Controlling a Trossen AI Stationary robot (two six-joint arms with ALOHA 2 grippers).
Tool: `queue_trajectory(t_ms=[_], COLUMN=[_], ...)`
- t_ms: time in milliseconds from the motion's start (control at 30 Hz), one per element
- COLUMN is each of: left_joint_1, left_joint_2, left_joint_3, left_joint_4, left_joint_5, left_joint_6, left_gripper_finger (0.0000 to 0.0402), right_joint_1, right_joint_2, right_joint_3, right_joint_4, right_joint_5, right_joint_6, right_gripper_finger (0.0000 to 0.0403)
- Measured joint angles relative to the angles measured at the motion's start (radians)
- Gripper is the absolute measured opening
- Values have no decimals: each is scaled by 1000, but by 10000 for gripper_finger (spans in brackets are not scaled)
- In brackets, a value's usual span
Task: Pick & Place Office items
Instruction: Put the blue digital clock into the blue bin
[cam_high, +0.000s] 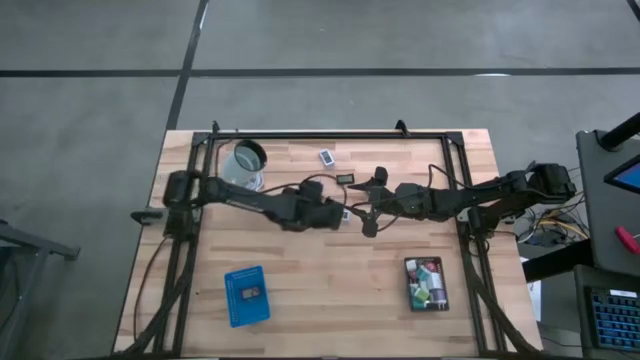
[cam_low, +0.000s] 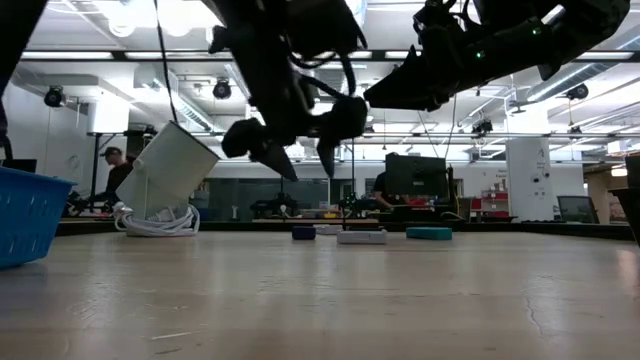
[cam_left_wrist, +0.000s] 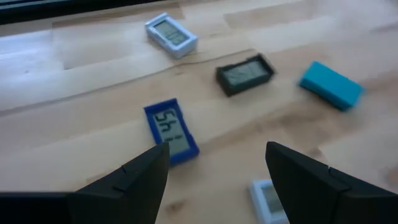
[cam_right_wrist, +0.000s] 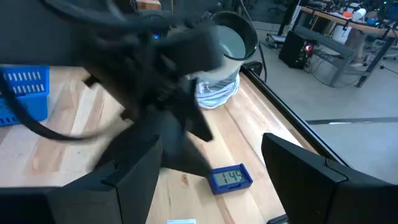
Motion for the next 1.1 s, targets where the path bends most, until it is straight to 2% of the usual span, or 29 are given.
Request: queue_trajectory(t_ms=[200,400,900,1100], left_joint_1=[58,92,121,136], left_joint_2=[96,116,114,114], left_joint_3=[94,92,91,91], left_joint_4=[-95,-102,-97,-98], left_joint_5=[39,63,-79,-86], left_joint_6=[-77,-138,-170,-175], left_gripper_finger=[273,272,271,271], right_joint_1=[0,-2,1,0], right_joint_2=[0,1,1,1], right_joint_3=[0,-1,-1,-1], right_joint_4=[-1,-7,-7,-4], right_joint_5=[0,11,-8,0], right_joint_6=[0,-3,-2,0], right_gripper_finger=[274,274,274,274])
